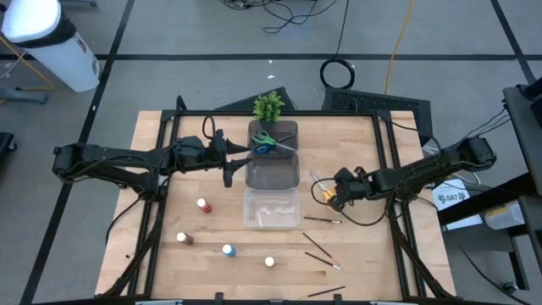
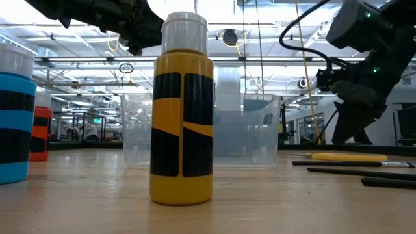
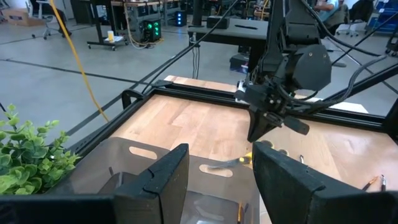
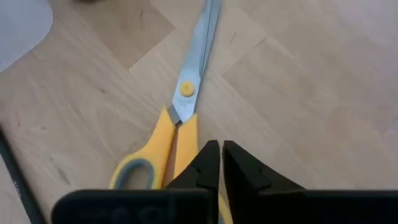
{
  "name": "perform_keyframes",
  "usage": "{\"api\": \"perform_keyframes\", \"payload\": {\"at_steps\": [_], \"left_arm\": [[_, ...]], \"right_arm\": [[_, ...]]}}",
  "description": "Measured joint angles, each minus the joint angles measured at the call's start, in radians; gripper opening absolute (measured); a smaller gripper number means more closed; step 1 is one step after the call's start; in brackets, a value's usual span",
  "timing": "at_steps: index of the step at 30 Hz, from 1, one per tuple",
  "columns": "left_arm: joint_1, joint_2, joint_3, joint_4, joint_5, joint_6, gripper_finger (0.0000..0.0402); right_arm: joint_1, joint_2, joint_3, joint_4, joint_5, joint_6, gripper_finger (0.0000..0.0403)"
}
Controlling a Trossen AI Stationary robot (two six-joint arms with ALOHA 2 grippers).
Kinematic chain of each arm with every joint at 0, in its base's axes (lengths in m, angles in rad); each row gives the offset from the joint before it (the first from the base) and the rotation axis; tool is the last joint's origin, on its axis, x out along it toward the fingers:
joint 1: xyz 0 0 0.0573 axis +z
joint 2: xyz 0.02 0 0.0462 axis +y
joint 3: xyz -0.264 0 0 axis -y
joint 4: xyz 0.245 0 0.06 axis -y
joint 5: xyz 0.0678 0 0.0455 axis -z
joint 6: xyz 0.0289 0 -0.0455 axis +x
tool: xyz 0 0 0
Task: Pick & Place Paint Supplies
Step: Put the yellow scissors into the top black bin
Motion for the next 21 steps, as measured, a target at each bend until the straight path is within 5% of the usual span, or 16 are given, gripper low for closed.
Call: {"api": "perform_keyframes", "payload": {"at_steps": [7,14,21], "left_arm": [[-0.006,0.0,0.0,0.0,0.001,-0.037,0.0189],[-0.026,0.012,0.0,0.03,0.001,-0.063,0.0189],[-0.067,0.11,0.044,0.102,0.001,-0.076,0.0189]], "right_arm": [[0.047,0.0,0.002,0.056,-0.127,0.003,0.0004],[0.177,0.027,0.004,0.156,-0.133,0.014,0.0],[0.202,0.103,0.008,0.076,-0.174,0.046,0.0]]}}
